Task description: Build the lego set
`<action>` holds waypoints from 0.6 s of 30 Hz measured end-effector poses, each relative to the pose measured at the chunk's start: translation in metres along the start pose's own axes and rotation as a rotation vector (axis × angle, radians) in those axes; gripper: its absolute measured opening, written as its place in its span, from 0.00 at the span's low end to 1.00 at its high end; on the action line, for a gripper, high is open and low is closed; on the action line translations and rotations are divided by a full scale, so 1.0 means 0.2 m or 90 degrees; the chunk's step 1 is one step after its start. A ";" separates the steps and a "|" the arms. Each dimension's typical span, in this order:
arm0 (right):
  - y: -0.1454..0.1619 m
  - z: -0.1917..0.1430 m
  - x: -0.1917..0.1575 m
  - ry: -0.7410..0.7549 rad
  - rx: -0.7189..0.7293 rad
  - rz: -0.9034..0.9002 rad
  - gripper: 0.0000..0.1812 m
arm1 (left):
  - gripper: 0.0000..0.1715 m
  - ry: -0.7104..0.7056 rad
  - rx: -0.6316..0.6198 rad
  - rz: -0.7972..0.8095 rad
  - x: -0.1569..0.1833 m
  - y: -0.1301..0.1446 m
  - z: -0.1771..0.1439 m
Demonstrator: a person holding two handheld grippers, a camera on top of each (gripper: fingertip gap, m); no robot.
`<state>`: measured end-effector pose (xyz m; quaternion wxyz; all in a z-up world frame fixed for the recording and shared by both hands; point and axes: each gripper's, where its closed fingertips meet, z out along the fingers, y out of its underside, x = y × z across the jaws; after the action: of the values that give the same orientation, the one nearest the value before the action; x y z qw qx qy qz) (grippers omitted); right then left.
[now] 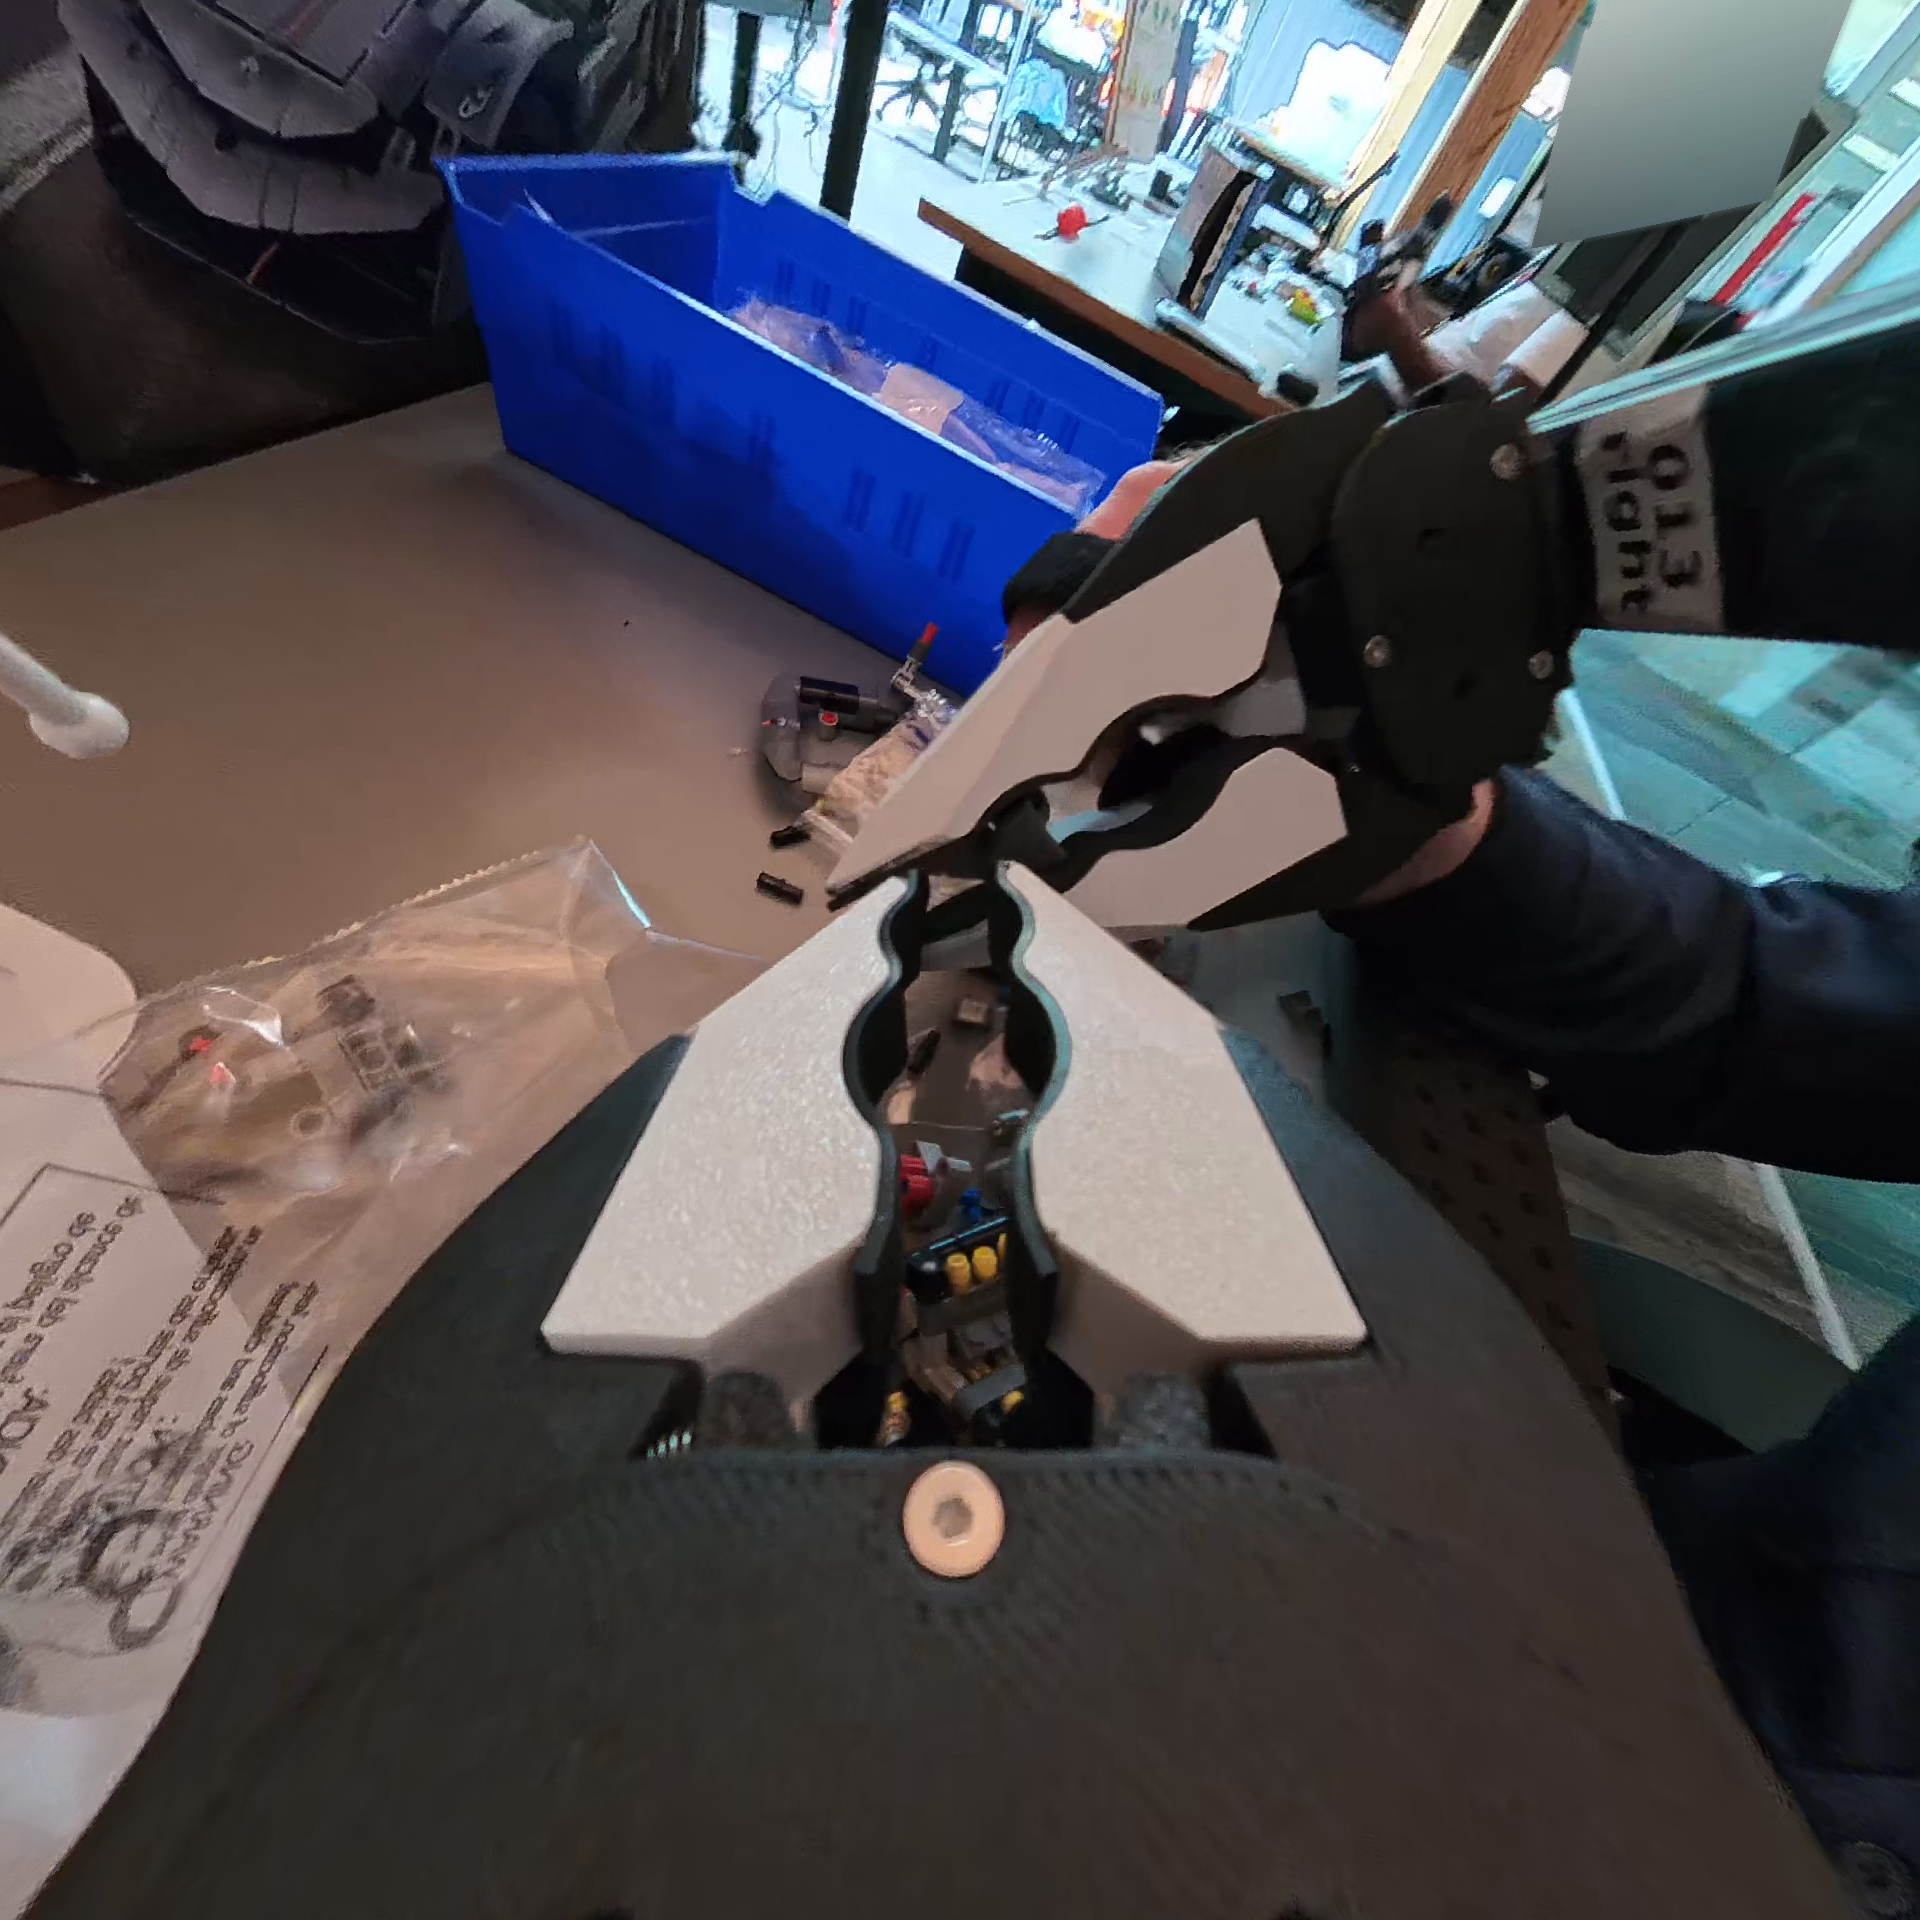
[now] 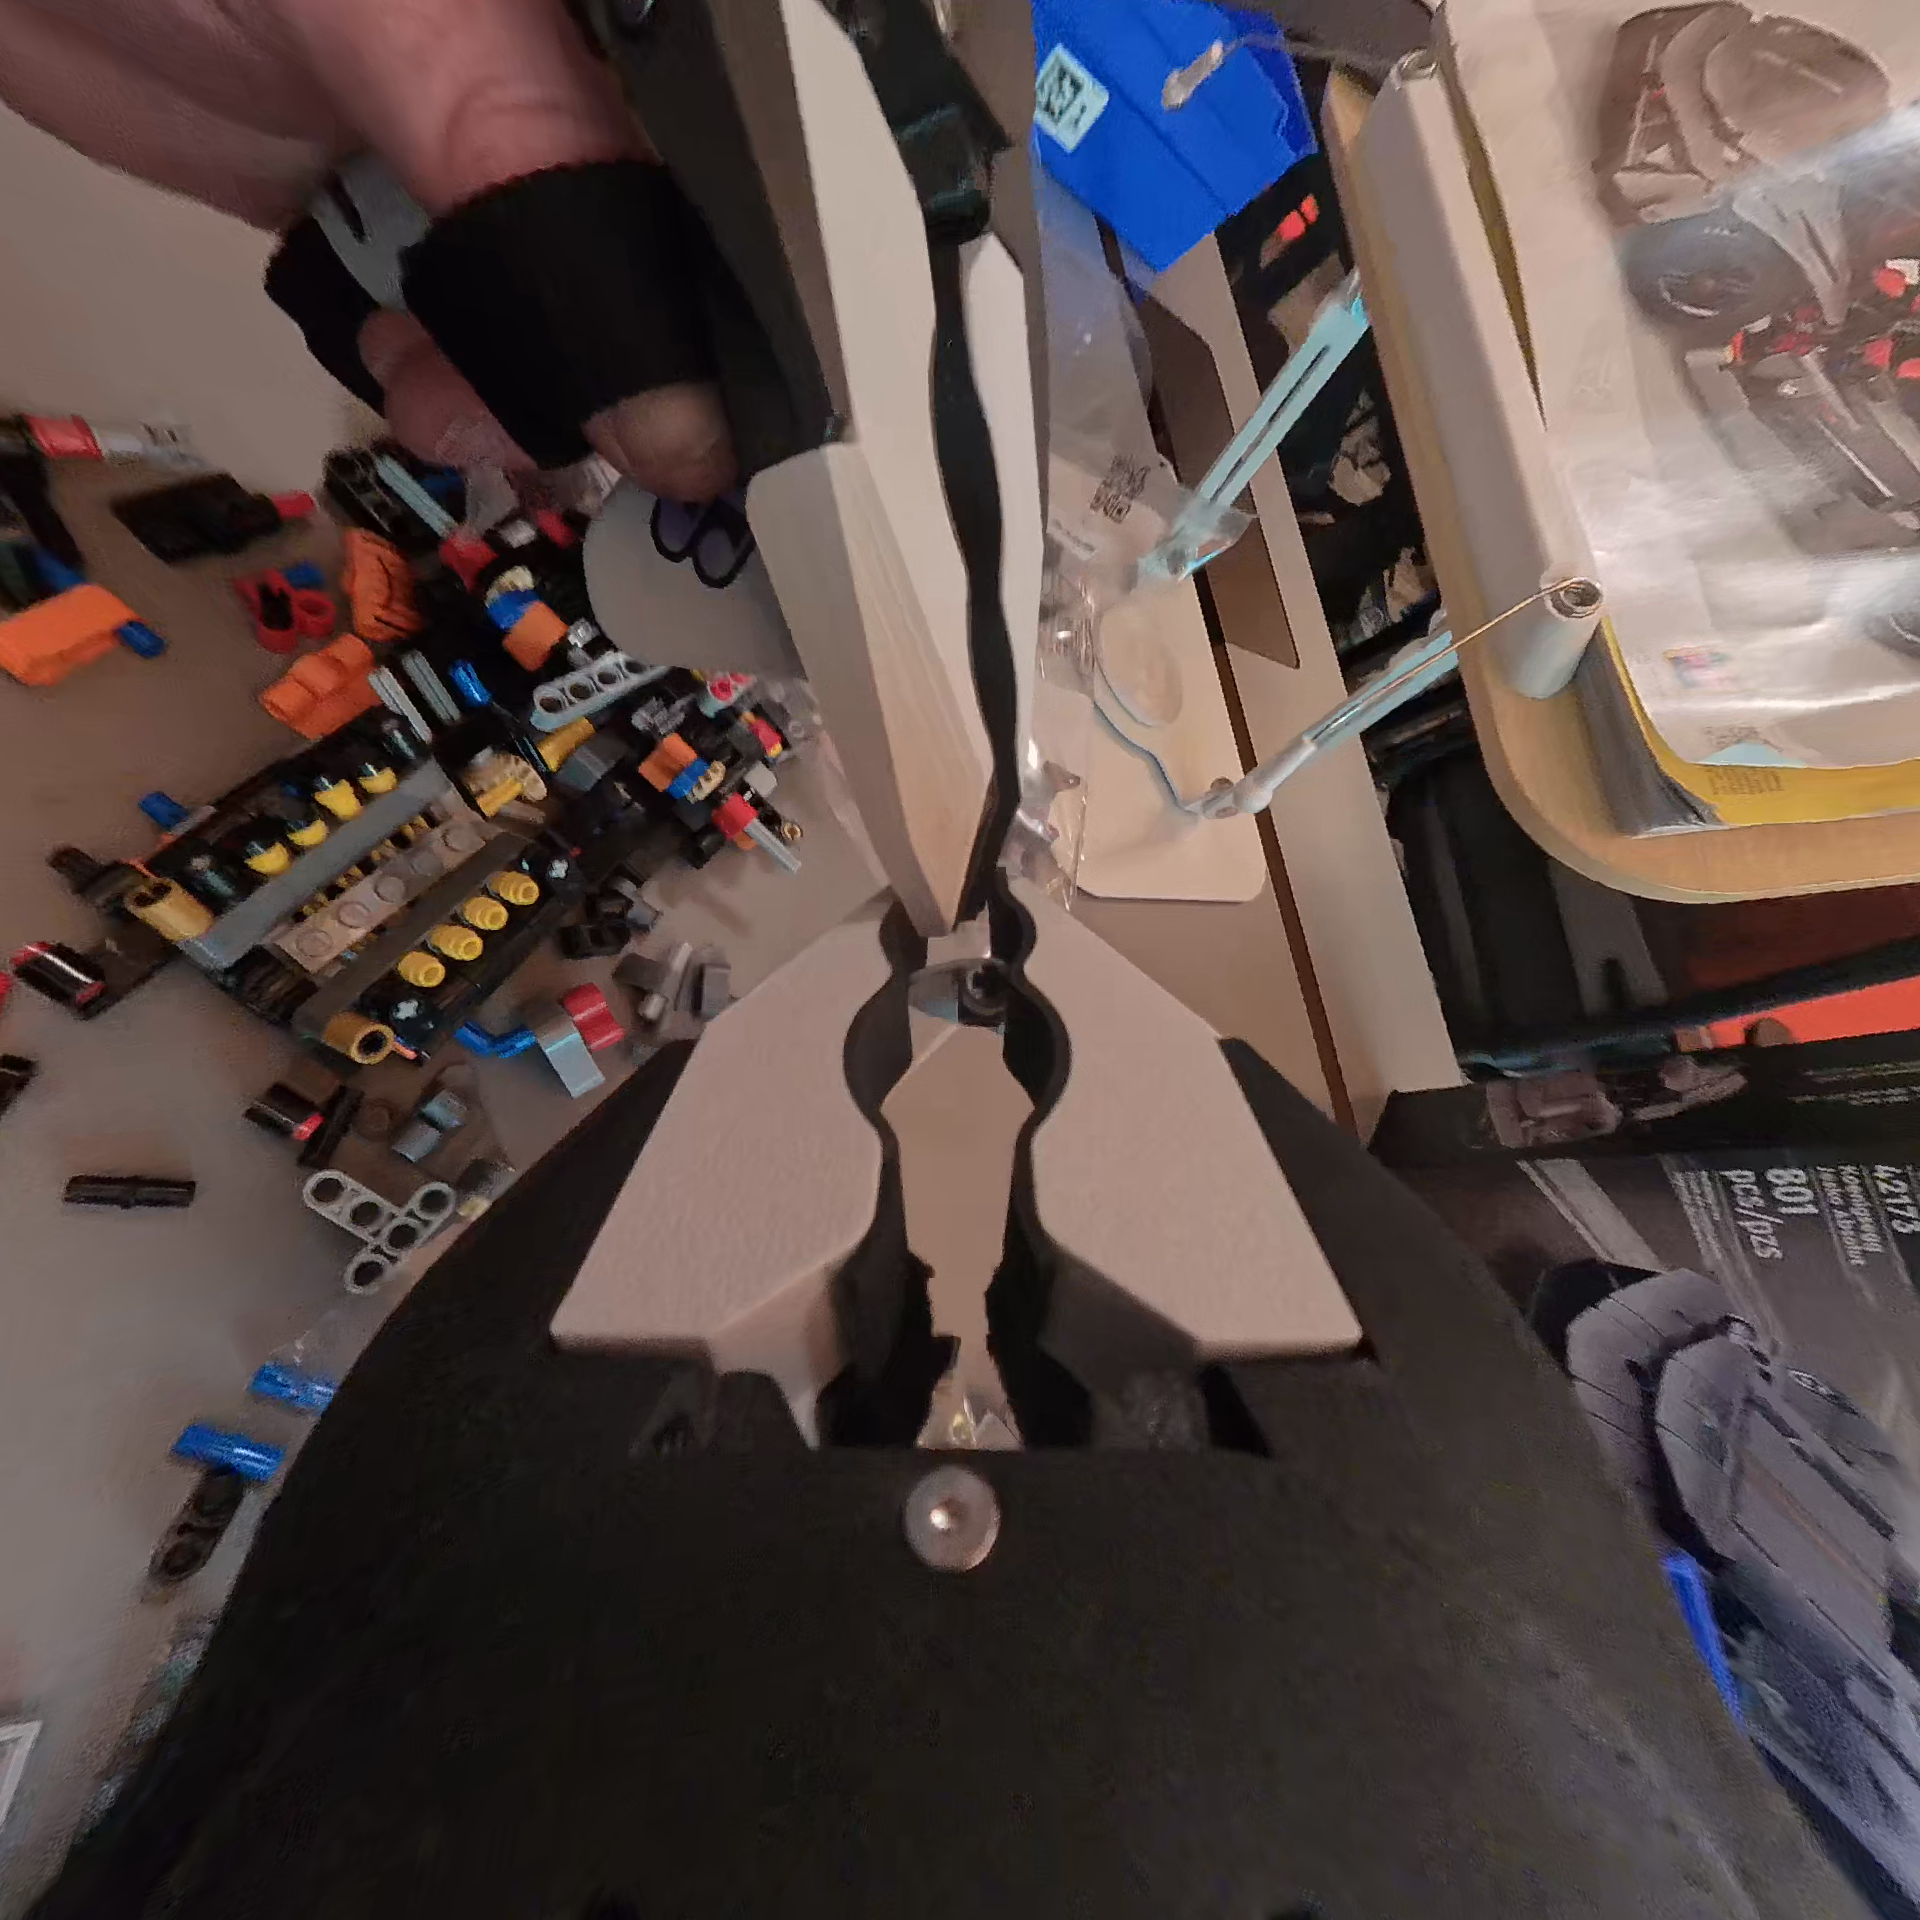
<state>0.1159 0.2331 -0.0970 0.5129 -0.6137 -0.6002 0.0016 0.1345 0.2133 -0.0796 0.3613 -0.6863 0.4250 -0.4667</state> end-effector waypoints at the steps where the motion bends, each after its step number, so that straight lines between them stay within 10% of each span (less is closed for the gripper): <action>1: -0.02 -0.01 0.00 -0.010 0.021 0.021 0.05 | 0.05 0.017 0.013 -0.004 0.01 -0.02 -0.01; 18: 0.02 0.06 -0.21 -0.263 0.021 0.264 0.13 | 0.07 -0.076 0.013 0.037 -0.13 -0.04 -0.12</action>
<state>0.0994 0.2108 -0.1305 0.3786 -0.7016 -0.5537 0.2406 0.1080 0.2374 -0.0740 0.4066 -0.6967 0.4172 -0.4185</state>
